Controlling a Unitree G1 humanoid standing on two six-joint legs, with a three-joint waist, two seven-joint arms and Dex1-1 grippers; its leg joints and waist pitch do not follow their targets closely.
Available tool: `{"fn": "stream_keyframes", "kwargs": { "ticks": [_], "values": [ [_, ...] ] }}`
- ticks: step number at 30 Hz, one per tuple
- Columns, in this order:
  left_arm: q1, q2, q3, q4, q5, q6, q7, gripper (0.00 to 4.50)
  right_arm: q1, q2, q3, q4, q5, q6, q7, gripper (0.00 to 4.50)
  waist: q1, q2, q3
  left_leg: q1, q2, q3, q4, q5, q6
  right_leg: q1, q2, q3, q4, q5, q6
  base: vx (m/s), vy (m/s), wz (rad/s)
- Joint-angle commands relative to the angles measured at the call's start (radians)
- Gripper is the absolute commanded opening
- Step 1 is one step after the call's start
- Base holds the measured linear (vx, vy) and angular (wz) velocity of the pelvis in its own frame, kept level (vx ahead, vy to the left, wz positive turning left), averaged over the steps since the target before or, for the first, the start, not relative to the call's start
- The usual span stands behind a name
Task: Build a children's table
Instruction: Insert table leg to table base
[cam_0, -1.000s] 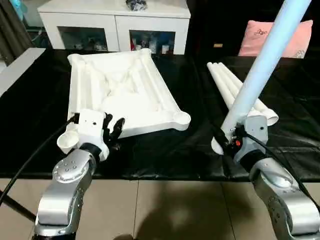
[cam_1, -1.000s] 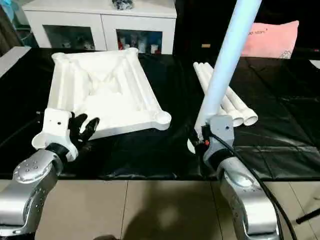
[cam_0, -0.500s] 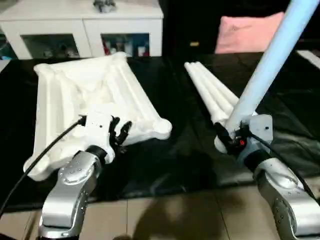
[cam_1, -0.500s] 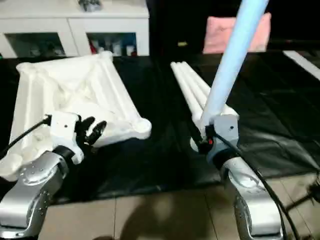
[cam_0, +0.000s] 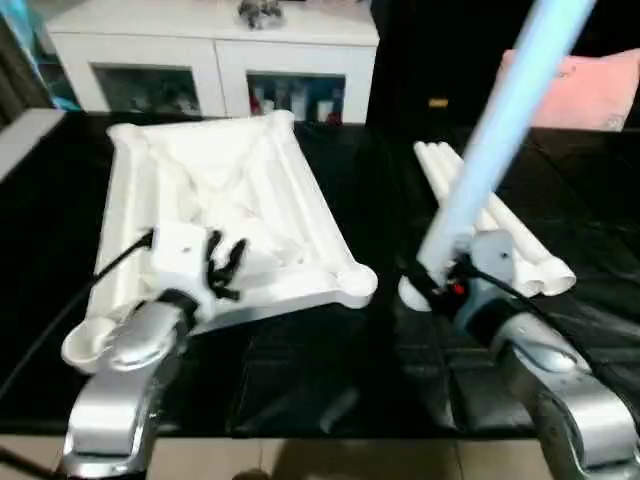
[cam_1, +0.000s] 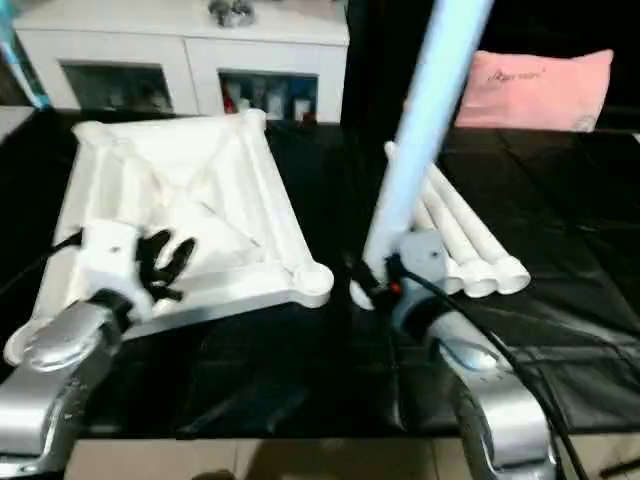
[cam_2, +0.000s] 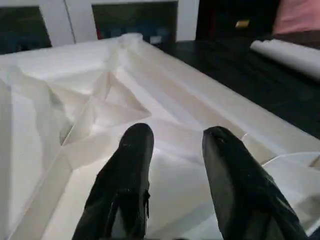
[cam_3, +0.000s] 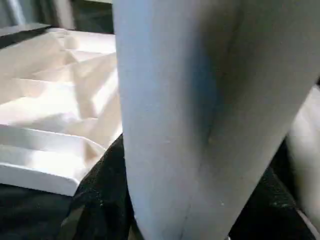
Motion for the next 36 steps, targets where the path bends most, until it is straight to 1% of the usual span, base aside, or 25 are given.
{"fn": "stream_keyframes", "kwargs": {
  "ticks": [1,2,3,4,6,9,10,11,12,13,14,16,18,20,22,23,25,26,27,28,31,32,34,35,36],
  "values": [
    [-0.003,-0.003,-0.024,-0.010,0.002,0.003,0.001,1.86,0.003,-0.002,-0.023,0.003,-0.019,-0.023,-0.012,1.93,0.010,-0.011,-0.034,0.015,0.064,0.000,-0.065,0.276,0.146,0.031,-0.072,0.022,-0.111,0.202,-0.087,-0.077,0.027,-0.08],
    [-0.002,-0.002,-0.031,-0.009,0.000,-0.001,-0.003,1.86,0.005,0.006,-0.032,0.005,-0.015,-0.032,-0.018,1.93,0.011,-0.010,-0.031,0.021,0.080,0.006,-0.091,0.032,0.064,0.048,-0.074,0.014,-0.114,0.105,-0.142,-0.077,0.027,-0.08],
    [-0.001,0.002,-0.036,-0.009,0.000,-0.001,-0.008,1.86,0.005,0.008,-0.034,0.005,-0.013,-0.032,-0.020,1.93,0.002,0.003,-0.032,0.026,0.088,0.009,-0.114,-0.109,0.011,0.052,-0.058,-0.003,-0.114,0.035,-0.189,-0.098,0.015,-0.15],
    [-0.001,0.011,-0.047,-0.009,-0.001,0.005,-0.023,1.86,0.004,0.009,-0.036,0.007,-0.014,-0.033,-0.024,1.93,-0.002,0.005,-0.030,0.026,0.092,0.010,-0.122,-0.159,-0.009,0.047,-0.049,-0.007,-0.115,0.007,-0.200,-0.097,0.016,-0.13],
    [0.000,0.043,-0.079,-0.005,-0.007,0.003,-0.077,1.86,-0.003,0.012,-0.041,0.021,-0.017,-0.040,-0.032,1.93,-0.012,0.009,-0.020,0.031,0.098,0.009,-0.138,-0.368,-0.071,0.023,-0.045,-0.007,-0.126,-0.133,-0.206,-0.093,0.013,-0.10],
    [-0.005,0.069,-0.100,0.003,-0.007,0.008,-0.114,1.86,-0.011,0.012,-0.045,0.037,-0.020,-0.049,-0.041,1.93,-0.014,0.007,-0.017,0.034,0.104,0.023,-0.143,-0.468,-0.106,0.005,-0.052,-0.003,-0.140,-0.257,-0.178,-0.072,0.004,-0.06],
    [-0.012,0.087,-0.118,0.014,-0.002,0.007,-0.139,1.86,-0.017,0.015,-0.051,0.048,-0.022,-0.059,-0.047,1.93,-0.014,0.006,-0.016,0.034,0.105,0.026,-0.144,-0.475,-0.109,0.004,-0.053,-0.003,-0.142,-0.274,-0.171,-0.061,0.002,-0.04],
    [-0.031,0.113,-0.146,0.038,0.012,0.010,-0.163,1.86,-0.029,0.023,-0.070,0.068,-0.021,-0.076,-0.054,1.93,-0.010,0.014,-0.019,0.042,0.106,0.033,-0.142,-0.490,-0.117,-0.010,-0.055,0.000,-0.147,-0.293,-0.157,-0.061,0.002,-0.04],
    [-0.031,0.113,-0.146,0.038,0.012,0.010,-0.163,1.86,-0.029,0.023,-0.070,0.068,-0.021,-0.076,-0.054,1.93,-0.010,0.011,-0.019,0.042,0.106,0.034,-0.143,-0.495,-0.118,-0.011,-0.055,0.000,-0.148,-0.298,-0.154,-0.058,0.001,-0.02],
    [-0.041,0.116,-0.154,0.050,0.022,-0.007,-0.162,1.86,-0.035,0.019,-0.072,0.076,-0.036,-0.093,-0.061,1.93,-0.011,0.015,-0.019,0.041,0.107,0.034,-0.144,-0.496,-0.121,-0.011,-0.054,-0.001,-0.145,-0.293,-0.153,0.000,0.000,0.00],
    [-0.044,0.102,-0.149,0.051,0.023,-0.005,-0.143,1.86,-0.036,0.017,-0.072,0.075,-0.036,-0.093,-0.057,1.93,-0.010,0.014,-0.020,0.039,0.110,0.036,-0.146,-0.479,-0.120,-0.009,-0.053,-0.001,-0.144,-0.264,-0.153,0.000,0.000,0.00],
    [-0.045,0.090,-0.144,0.052,0.023,-0.003,-0.127,1.86,-0.035,0.015,-0.073,0.073,-0.033,-0.091,-0.055,1.93,-0.007,0.011,-0.022,0.035,0.112,0.046,-0.144,-0.413,-0.095,-0.006,-0.052,0.001,-0.139,-0.195,-0.169,0.000,0.000,0.00],
    [-0.043,0.041,-0.106,0.054,0.018,0.017,-0.054,1.86,-0.021,0.027,-0.076,0.058,-0.015,-0.069,-0.063,1.93,-0.010,0.007,-0.024,0.027,0.114,0.052,-0.143,-0.364,-0.078,0.000,-0.052,-0.001,-0.135,-0.169,-0.178,0.000,0.000,0.00],
    [-0.031,-0.008,-0.050,0.046,-0.010,0.010,-0.006,1.86,-0.006,0.043,-0.073,0.044,-0.004,-0.058,-0.075,1.93,-0.006,0.007,-0.025,0.029,0.114,0.061,-0.139,-0.333,-0.066,-0.004,-0.053,0.000,-0.137,-0.167,-0.184,0.000,0.000,0.00],
    [-0.023,-0.023,-0.024,0.042,-0.017,0.005,0.022,1.86,-0.002,0.054,-0.070,0.043,-0.002,-0.052,-0.083,1.93,-0.007,0.002,-0.028,0.023,0.115,0.065,-0.137,-0.290,-0.054,0.000,-0.051,-0.002,-0.135,-0.136,-0.187,0.000,0.000,0.00],
    [-0.020,-0.023,-0.018,0.042,-0.013,-0.006,0.031,1.86,-0.003,0.057,-0.067,0.047,-0.006,-0.056,-0.085,1.93,-0.006,-0.004,-0.031,0.018,0.115,0.066,-0.135,-0.249,-0.042,0.004,-0.050,-0.004,-0.130,-0.094,-0.185,0.000,0.000,0.00],
    [-0.018,-0.020,-0.018,0.044,-0.007,-0.010,0.035,1.86,-0.005,0.061,-0.066,0.052,-0.007,-0.058,-0.086,1.93,-0.003,0.002,-0.040,0.017,0.116,0.068,-0.129,-0.181,-0.031,0.006,-0.046,-0.007,-0.121,-0.001,-0.185,0.000,0.000,0.00],
    [-0.019,-0.010,-0.023,0.051,0.004,-0.020,0.030,1.86,-0.009,0.064,-0.064,0.059,-0.012,-0.063,-0.086,1.93,-0.001,0.000,-0.045,0.019,0.117,0.071,-0.121,-0.106,-0.014,0.004,-0.042,-0.007,-0.112,0.113,-0.193,0.000,0.000,0.00],
    [-0.021,-0.003,-0.027,0.056,0.010,-0.026,0.025,1.86,-0.011,0.065,-0.061,0.062,-0.016,-0.065,-0.086,1.93,0.001,-0.001,-0.044,0.020,0.115,0.075,-0.118,-0.060,0.004,0.003,-0.040,-0.009,-0.109,0.179,-0.201,0.000,0.000,0.00],
    [-0.025,0.011,-0.036,0.063,0.013,-0.038,0.006,1.86,-0.014,0.063,-0.056,0.065,-0.020,-0.070,-0.082,1.93,0.002,-0.004,-0.044,0.020,0.114,0.076,-0.116,-0.044,0.013,0.005,-0.040,-0.009,-0.108,0.198,-0.204,0.000,0.000,0.00],
    [-0.058,0.060,-0.074,0.092,0.003,-0.047,-0.091,1.86,-0.034,0.060,-0.062,0.078,-0.016,-0.066,-0.075,1.93,0.007,-0.002,-0.040,0.026,0.115,0.082,-0.120,-0.053,0.031,0.002,-0.041,-0.009,-0.112,0.157,-0.214,0.000,0.000,0.00],
    [-0.067,0.071,-0.082,0.101,-0.004,-0.051,-0.114,1.86,-0.039,0.059,-0.064,0.080,-0.013,-0.064,-0.075,1.93,0.009,0.005,-0.039,0.029,0.117,0.081,-0.123,-0.079,0.021,-0.001,-0.040,-0.009,-0.113,0.117,-0.217,0.000,0.000,0.00],
    [-0.100,0.108,-0.109,0.141,-0.021,-0.046,-0.193,1.86,-0.050,0.050,-0.069,0.089,-0.007,-0.063,-0.068,1.93,0.010,0.005,-0.036,0.032,0.120,0.082,-0.129,-0.122,-0.001,-0.003,-0.040,-0.007,-0.116,0.070,-0.214,0.000,0.000,0.00],
    [-0.132,0.148,-0.141,0.180,-0.051,-0.032,-0.299,1.86,-0.061,0.041,-0.074,0.099,-0.005,-0.066,-0.060,1.93,0.012,0.007,-0.035,0.036,0.118,0.082,-0.131,-0.152,-0.018,-0.007,-0.039,-0.006,-0.118,0.040,-0.210,0.000,0.000,0.00],
    [-0.145,0.166,-0.156,0.196,-0.060,-0.025,-0.340,2.14,-0.066,0.038,-0.076,0.103,-0.005,-0.067,-0.057,1.93,0.014,0.012,-0.035,0.037,0.117,0.082,-0.135,-0.181,-0.038,-0.009,-0.038,-0.004,-0.116,0.013,-0.207,0.000,0.000,0.00]
  ]
}}
